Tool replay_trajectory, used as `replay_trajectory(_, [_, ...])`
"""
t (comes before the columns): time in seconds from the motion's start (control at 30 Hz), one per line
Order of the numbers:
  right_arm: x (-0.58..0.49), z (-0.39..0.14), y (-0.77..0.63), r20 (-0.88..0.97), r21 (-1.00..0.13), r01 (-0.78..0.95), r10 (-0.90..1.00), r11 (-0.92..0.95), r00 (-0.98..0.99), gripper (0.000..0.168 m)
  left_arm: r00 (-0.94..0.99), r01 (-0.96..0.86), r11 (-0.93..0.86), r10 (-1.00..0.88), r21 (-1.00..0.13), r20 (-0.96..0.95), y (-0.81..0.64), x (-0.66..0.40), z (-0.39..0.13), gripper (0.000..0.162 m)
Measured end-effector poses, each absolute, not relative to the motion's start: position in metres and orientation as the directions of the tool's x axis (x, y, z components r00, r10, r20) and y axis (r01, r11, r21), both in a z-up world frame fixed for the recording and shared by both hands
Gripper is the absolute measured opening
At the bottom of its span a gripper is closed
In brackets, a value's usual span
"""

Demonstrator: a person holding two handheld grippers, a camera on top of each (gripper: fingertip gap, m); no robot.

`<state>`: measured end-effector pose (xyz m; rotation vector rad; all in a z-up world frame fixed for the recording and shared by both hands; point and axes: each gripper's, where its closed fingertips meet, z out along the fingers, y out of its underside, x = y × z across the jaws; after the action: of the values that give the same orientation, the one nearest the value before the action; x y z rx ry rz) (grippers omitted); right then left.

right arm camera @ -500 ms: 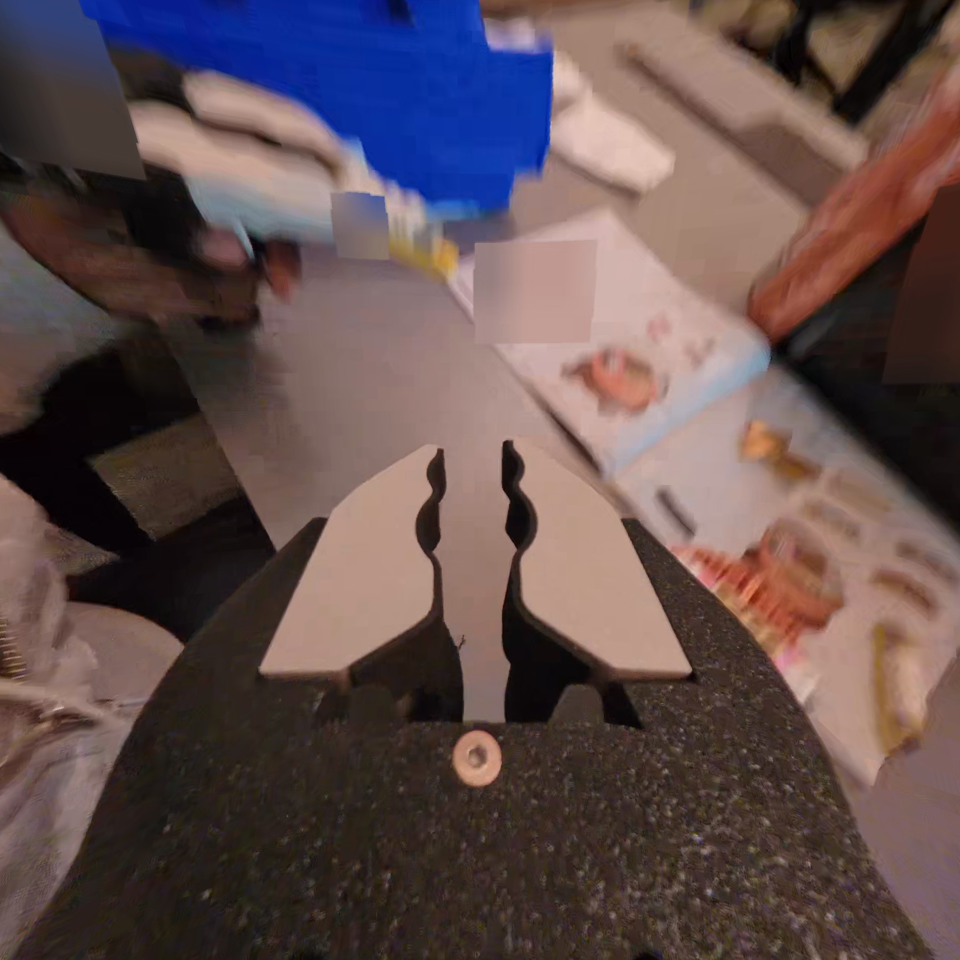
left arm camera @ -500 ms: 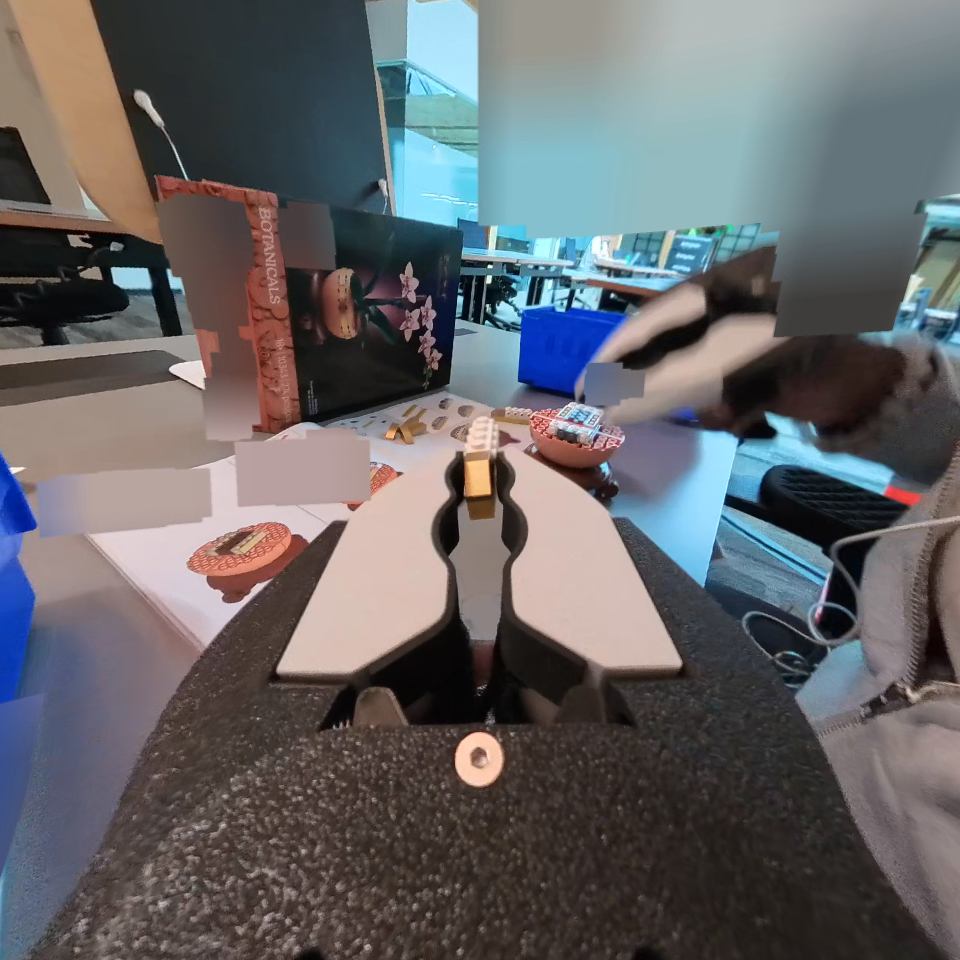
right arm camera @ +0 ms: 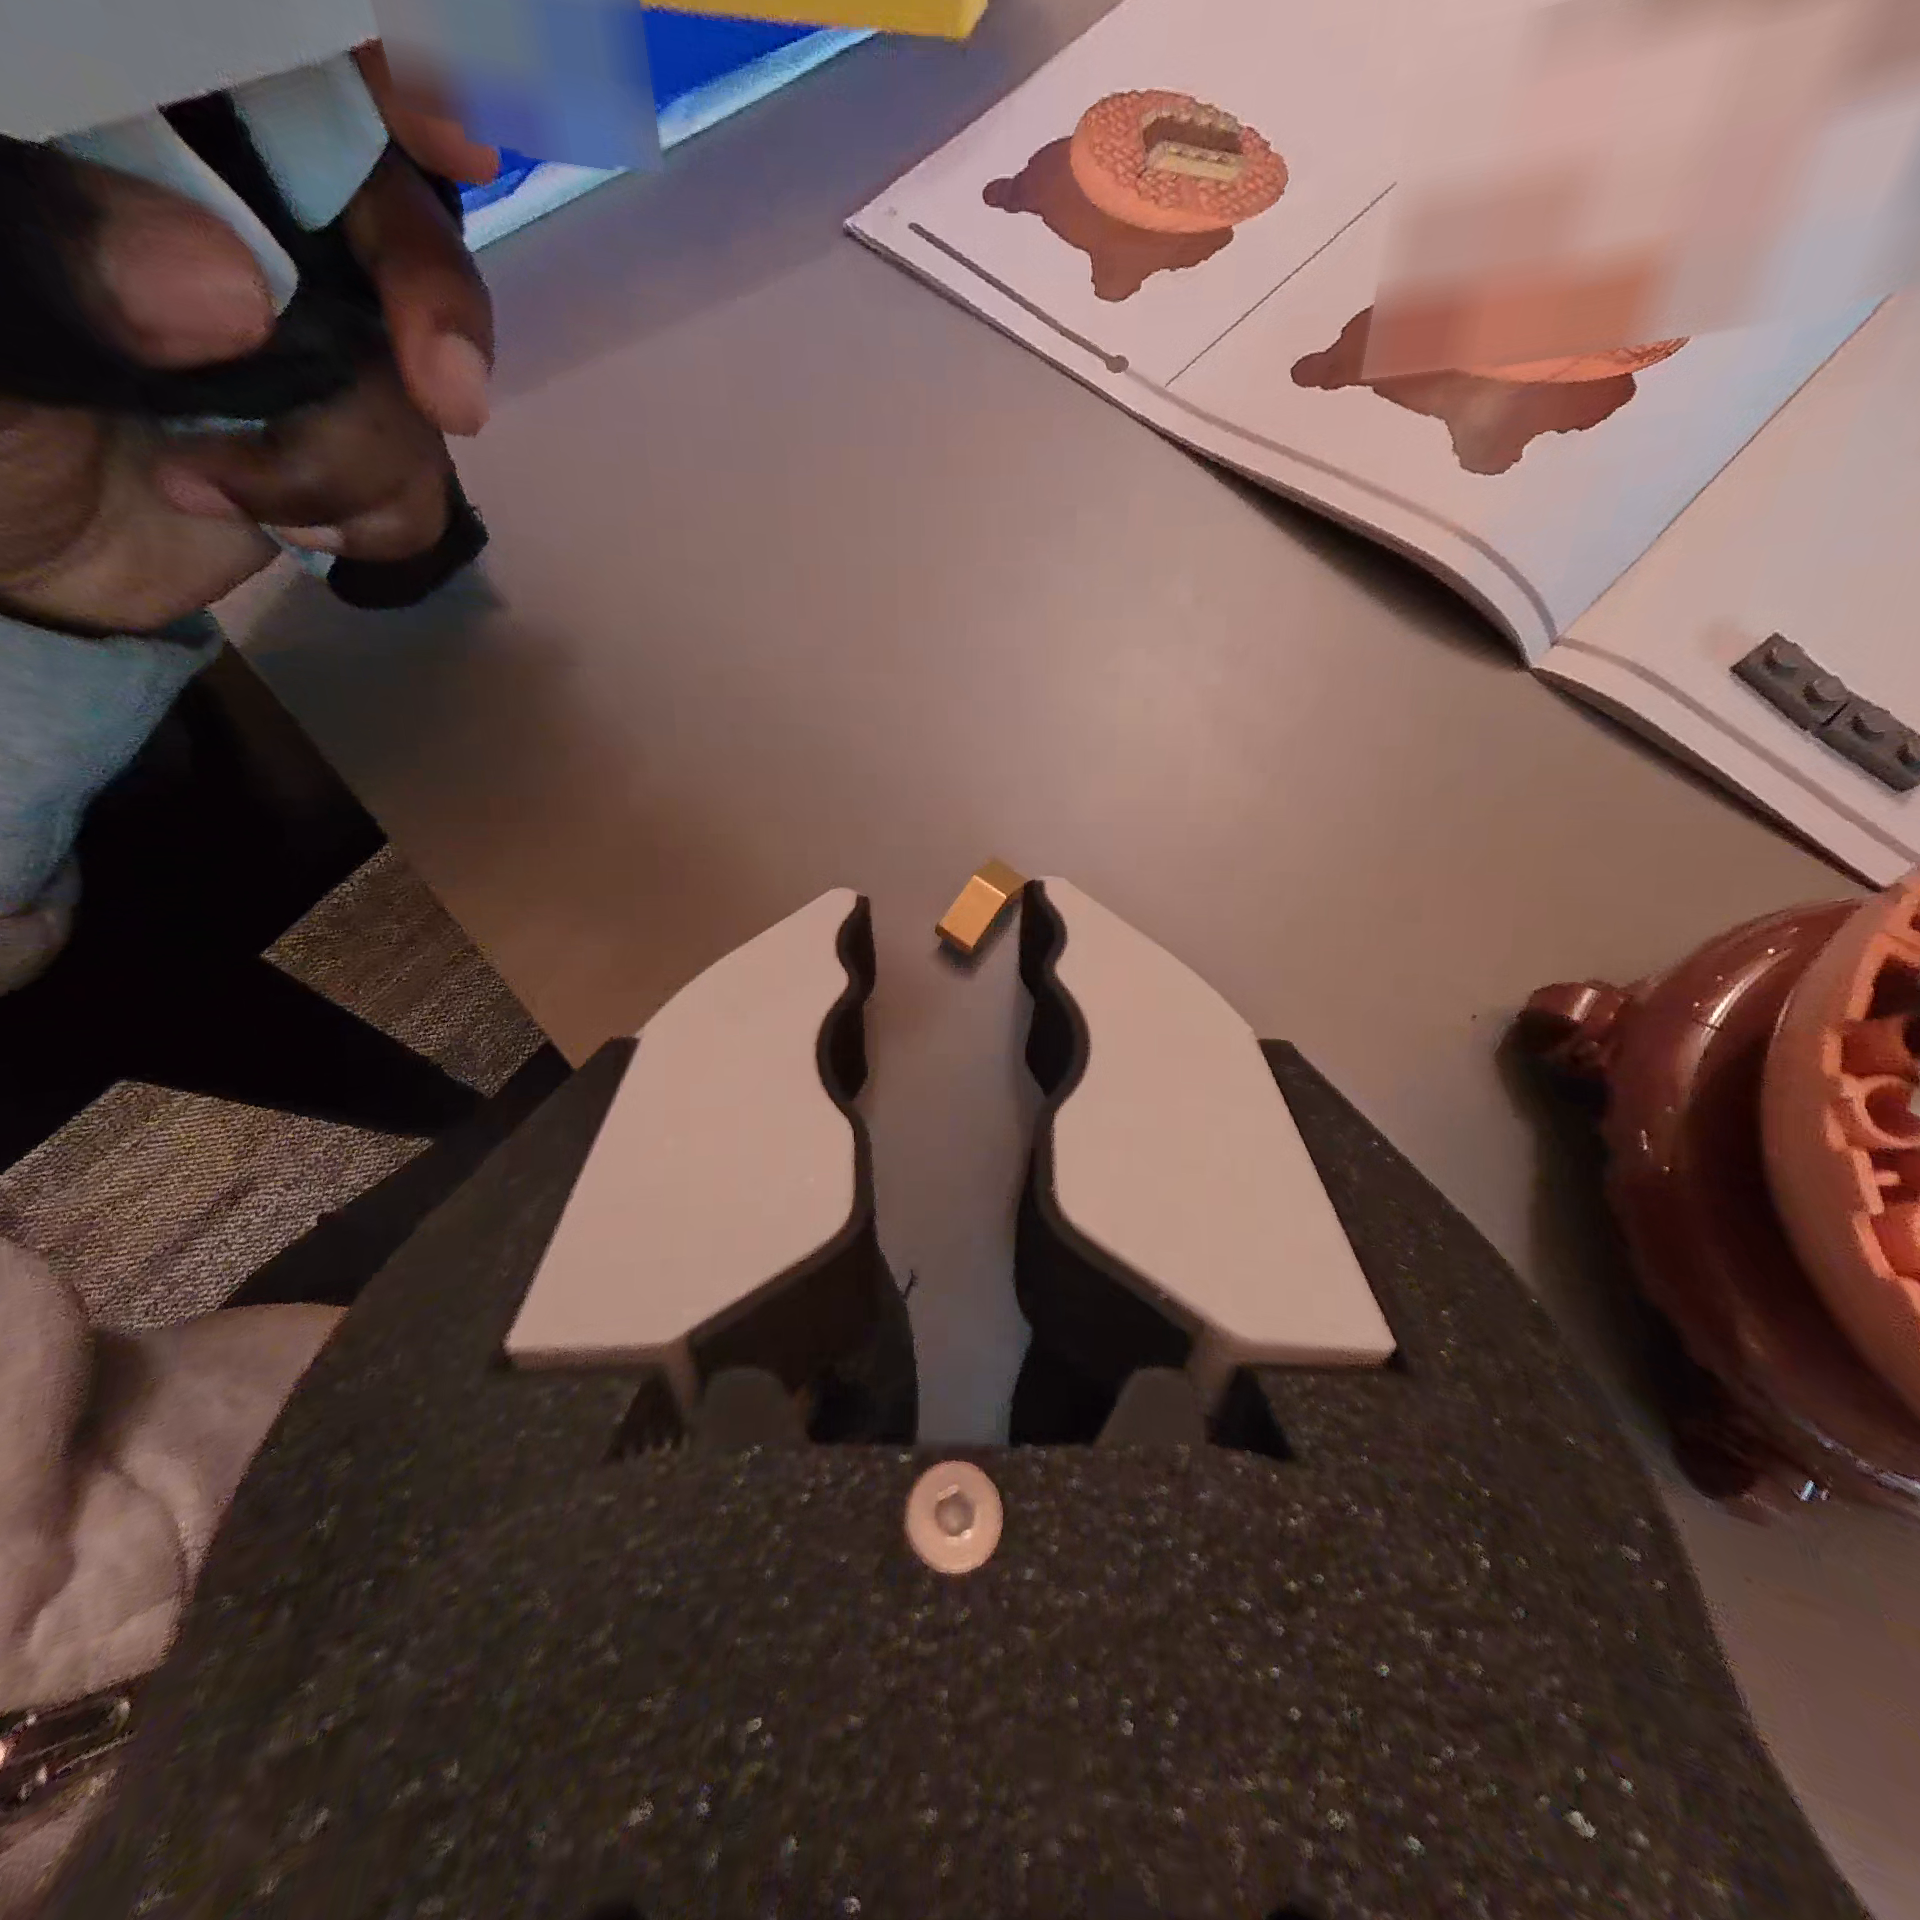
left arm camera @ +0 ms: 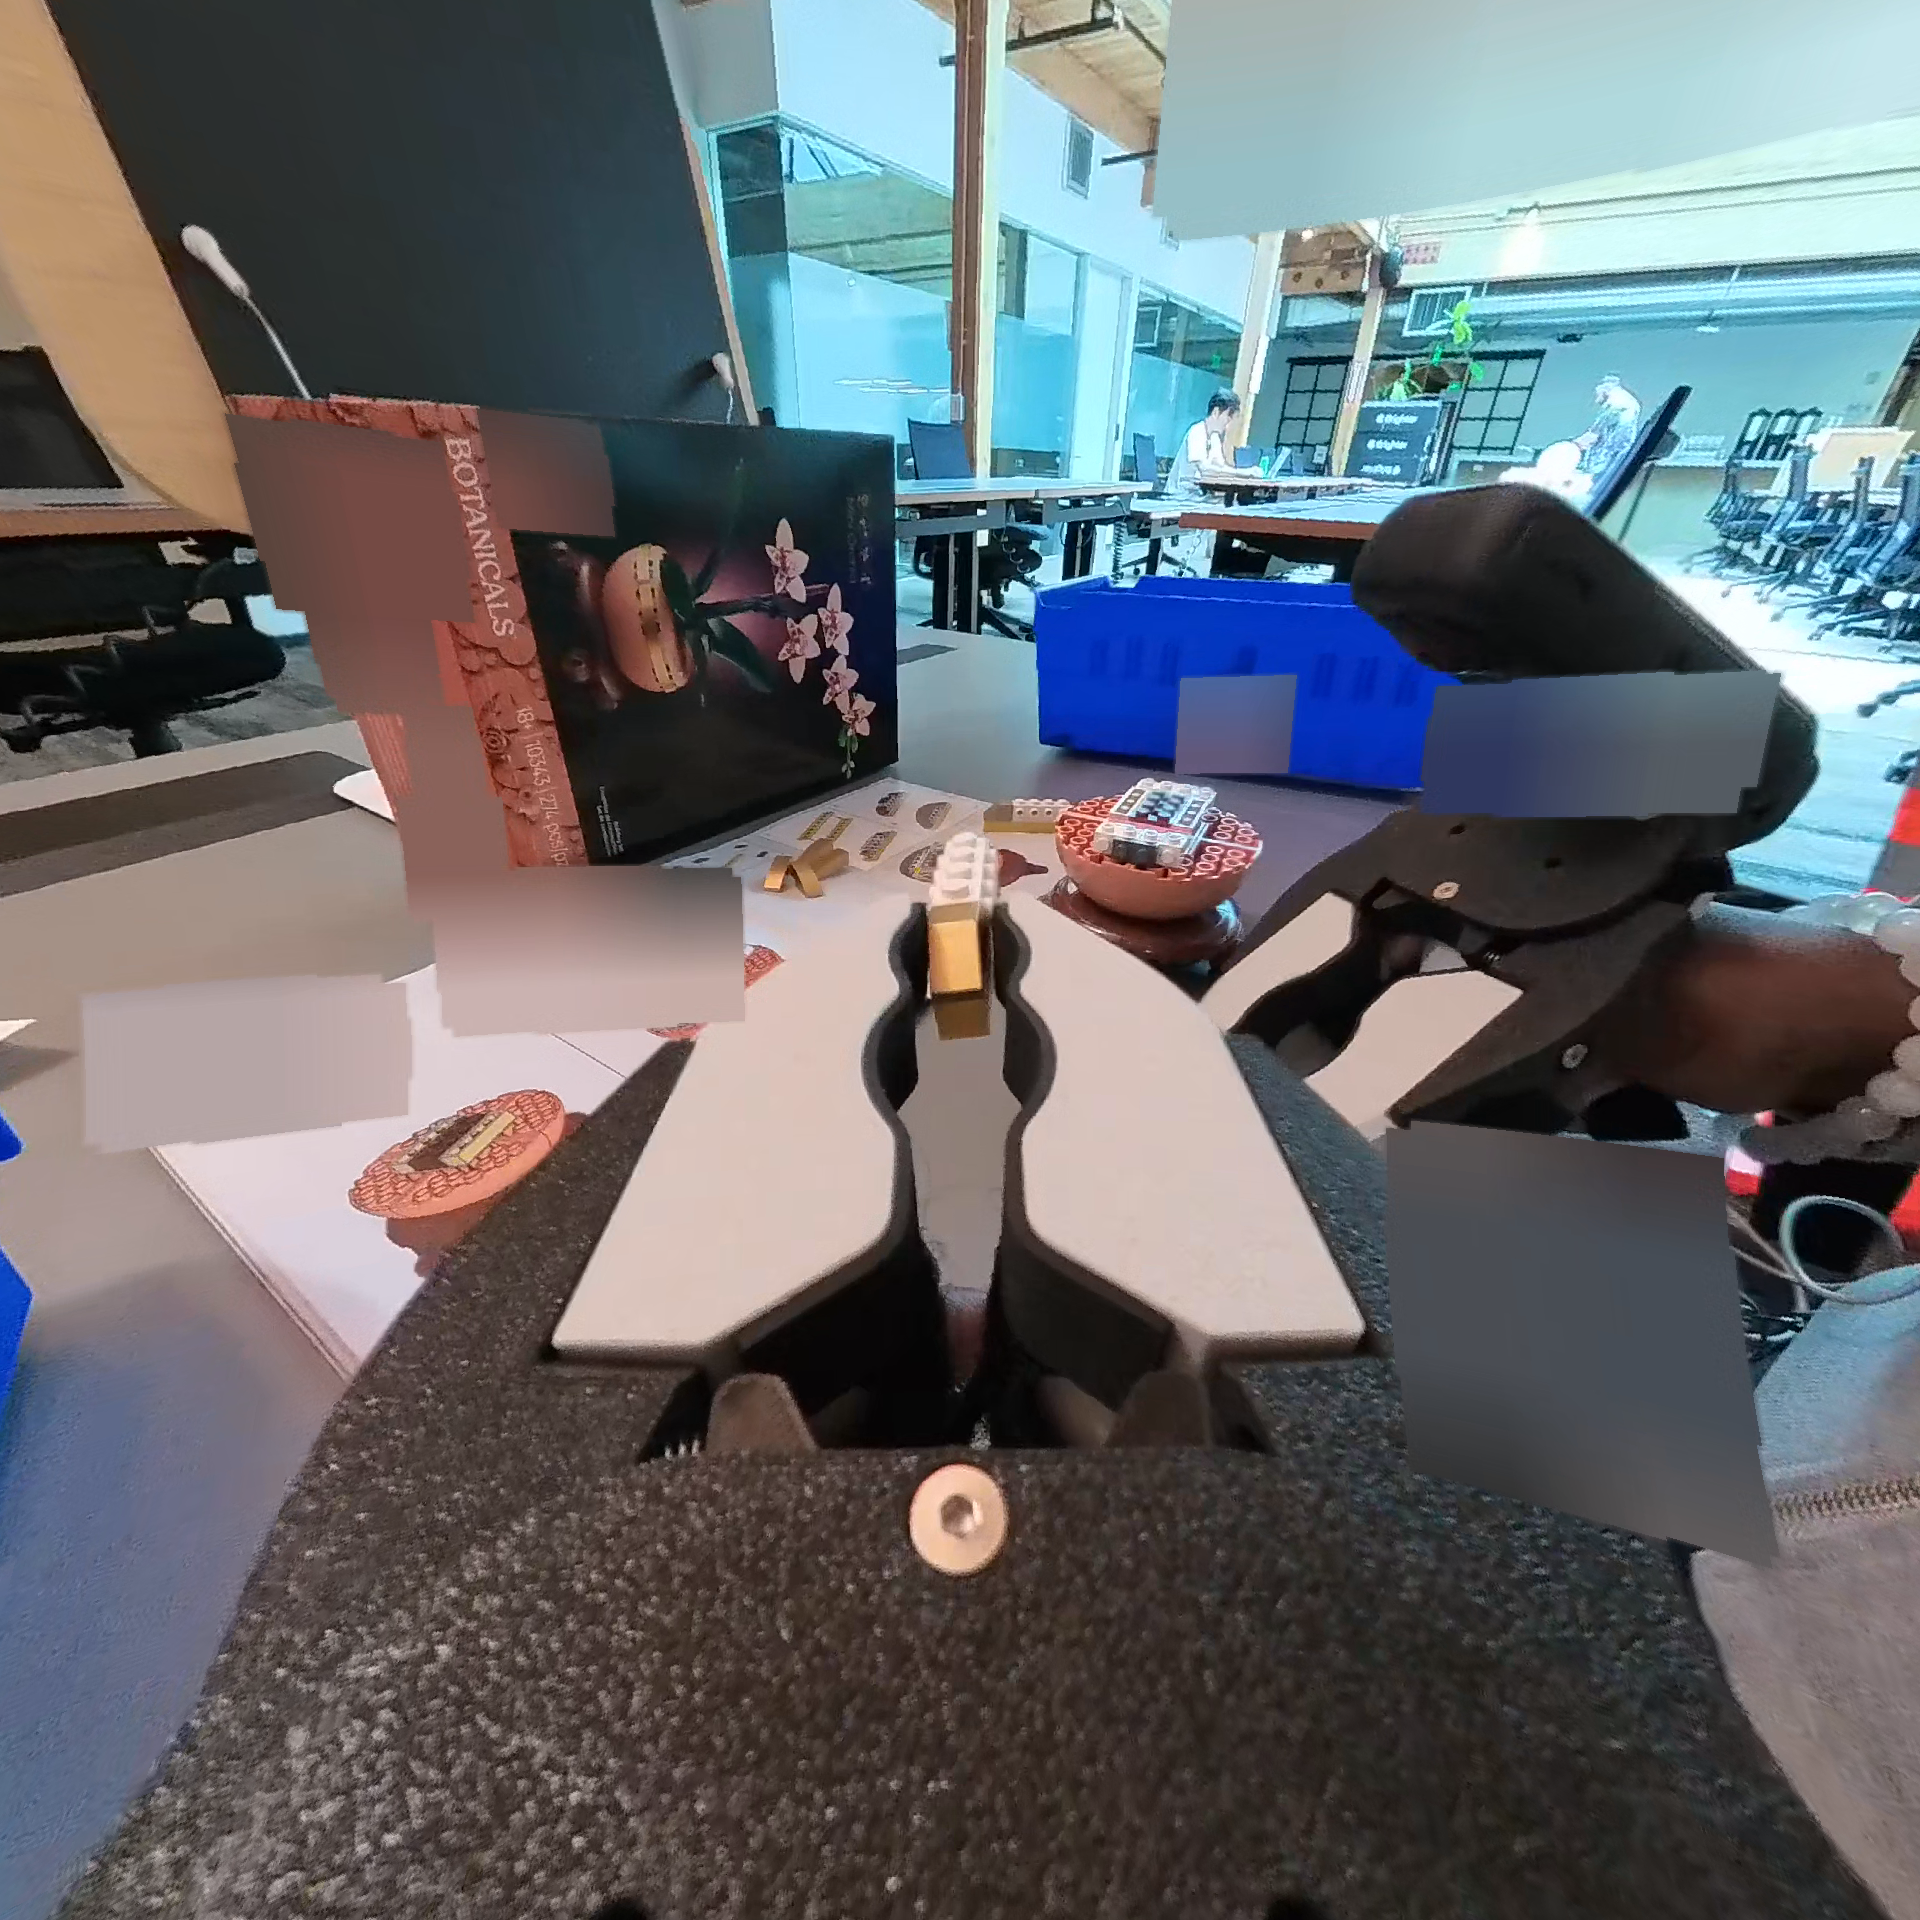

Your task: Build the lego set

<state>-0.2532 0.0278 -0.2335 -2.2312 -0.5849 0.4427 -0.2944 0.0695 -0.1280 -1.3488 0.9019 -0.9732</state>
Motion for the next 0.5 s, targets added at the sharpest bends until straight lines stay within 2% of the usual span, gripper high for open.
replay_trajectory(0.13, [-0.249,-0.237,0.031,-0.080,-0.739,0.309,0.533,-0.599,0.843,0.014,0.341,0.064,-0.048,-0.938,-0.997,0.067,0.070,-0.294,-0.130,0.011])
replay_trajectory(0.3, [-0.246,-0.238,0.031,-0.019,-0.728,0.371,0.558,-0.577,0.830,0.014,0.329,0.065,-0.063,-0.941,-0.996,0.081,0.070,-0.294,-0.132,0.011])
replay_trajectory(0.37, [-0.247,-0.238,0.032,-0.012,-0.736,0.383,0.578,-0.558,0.816,0.008,0.311,0.064,-0.074,-0.946,-0.995,0.091,0.068,-0.293,-0.132,0.011])
replay_trajectory(0.5, [-0.242,-0.230,0.027,-0.033,-0.743,0.410,0.640,-0.530,0.767,0.008,0.257,0.082,-0.156,-0.951,-0.984,0.172,0.065,-0.290,-0.133,0.011])
